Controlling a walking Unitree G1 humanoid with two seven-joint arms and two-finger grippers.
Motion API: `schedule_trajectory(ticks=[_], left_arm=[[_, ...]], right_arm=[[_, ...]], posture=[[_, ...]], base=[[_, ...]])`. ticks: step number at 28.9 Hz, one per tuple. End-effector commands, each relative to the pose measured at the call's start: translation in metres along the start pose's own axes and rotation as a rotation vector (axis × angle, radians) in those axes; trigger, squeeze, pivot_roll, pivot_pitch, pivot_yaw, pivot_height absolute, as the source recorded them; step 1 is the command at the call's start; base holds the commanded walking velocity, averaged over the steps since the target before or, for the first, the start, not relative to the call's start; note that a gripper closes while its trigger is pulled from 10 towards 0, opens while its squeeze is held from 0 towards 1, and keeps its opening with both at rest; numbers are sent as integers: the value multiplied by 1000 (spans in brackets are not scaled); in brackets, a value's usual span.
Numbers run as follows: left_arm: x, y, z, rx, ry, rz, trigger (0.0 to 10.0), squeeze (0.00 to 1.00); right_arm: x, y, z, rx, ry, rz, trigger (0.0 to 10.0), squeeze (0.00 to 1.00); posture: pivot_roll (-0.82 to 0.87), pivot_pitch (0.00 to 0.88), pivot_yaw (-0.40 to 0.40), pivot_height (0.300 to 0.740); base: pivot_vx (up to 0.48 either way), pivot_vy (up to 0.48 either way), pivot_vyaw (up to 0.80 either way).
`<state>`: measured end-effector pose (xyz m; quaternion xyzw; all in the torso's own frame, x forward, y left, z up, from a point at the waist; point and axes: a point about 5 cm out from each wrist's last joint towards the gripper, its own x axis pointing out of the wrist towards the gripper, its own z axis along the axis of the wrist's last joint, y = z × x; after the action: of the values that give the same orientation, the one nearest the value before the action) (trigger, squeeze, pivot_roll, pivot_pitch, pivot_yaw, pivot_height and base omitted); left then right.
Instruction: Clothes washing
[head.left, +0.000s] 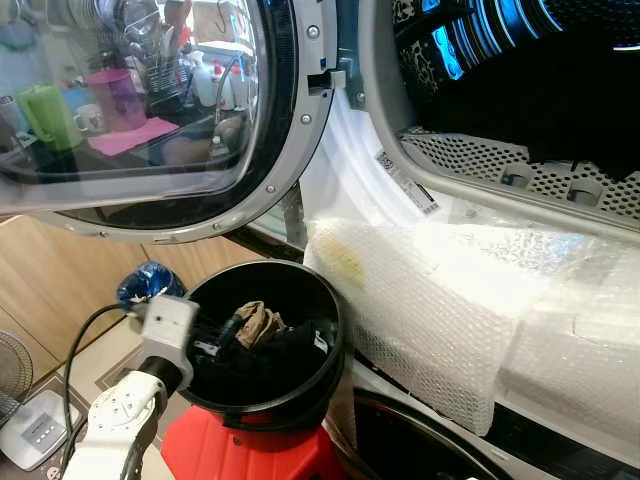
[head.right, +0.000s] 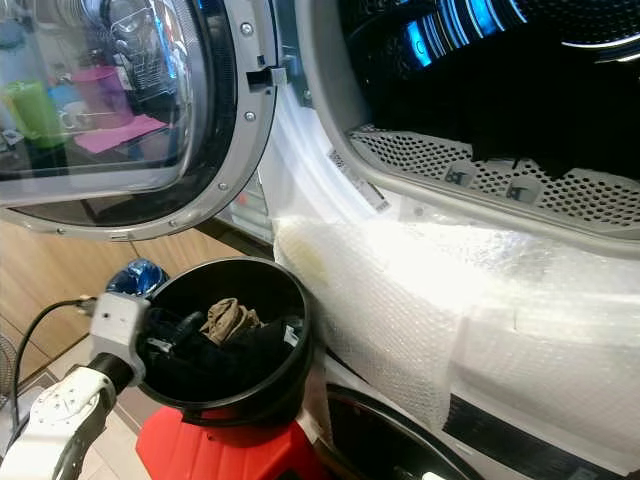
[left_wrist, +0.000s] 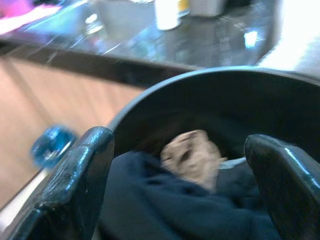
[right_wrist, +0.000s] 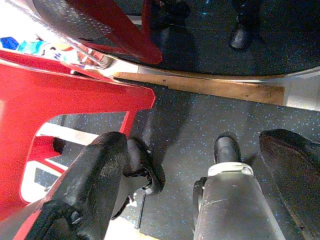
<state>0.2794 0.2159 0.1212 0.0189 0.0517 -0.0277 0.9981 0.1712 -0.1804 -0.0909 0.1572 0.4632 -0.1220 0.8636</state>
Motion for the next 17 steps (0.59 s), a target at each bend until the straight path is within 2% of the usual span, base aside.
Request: schedule_trajectory(ticks=[1, 2, 4, 7, 10, 11, 13, 14, 16, 17], left_arm=[[-1, 7, 4, -21, 14, 41, 10000, 1000], [1, 9, 5, -37, 23, 65, 10000, 1000], [9, 15, 5, -138, 93, 137, 10000, 1000], [11, 15, 5, -174, 162, 154, 10000, 1000], [11, 14, 6, -128, 229, 47, 10000, 1000], [11, 16, 12, -23, 221, -47, 10000, 1000], [9, 22, 18, 77, 216, -116, 10000, 1000], [7, 26, 20, 89, 222, -137, 10000, 1000], [6, 38, 21, 90, 253, -106, 10000, 1000], [4, 45, 21, 118, 273, -107, 10000, 1000]], right_arm=[[-1, 2, -7, 7, 23, 5, 10000, 0], [-1, 3, -8, 3, 27, 8, 10000, 0], [-1, 5, -9, -3, 33, 16, 10000, 0], [0, 6, -7, 10, 27, 17, 10000, 0], [0, 7, -5, 8, 24, 18, 10000, 0], [0, 7, -5, 7, 25, 18, 10000, 0], [0, 7, -5, 5, 27, 18, 10000, 0], [0, 7, -5, 5, 28, 17, 10000, 0], [0, 7, -5, 7, 29, 16, 10000, 0], [0, 7, -6, 7, 29, 16, 10000, 0]], posture=[[119, 59, 111, 740], [121, 62, 109, 740], [122, 63, 107, 740], [122, 63, 107, 740], [110, 67, 115, 740], [116, 68, 114, 740], [116, 68, 114, 740], [116, 68, 114, 740], [119, 69, 115, 740], [119, 69, 115, 740]], base=[[0, 0, 0], [0, 0, 0], [0, 0, 0], [0, 0, 0], [0, 0, 0], [0, 0, 0], [0, 0, 0], [0, 0, 0], [0, 0, 0], [0, 0, 0]])
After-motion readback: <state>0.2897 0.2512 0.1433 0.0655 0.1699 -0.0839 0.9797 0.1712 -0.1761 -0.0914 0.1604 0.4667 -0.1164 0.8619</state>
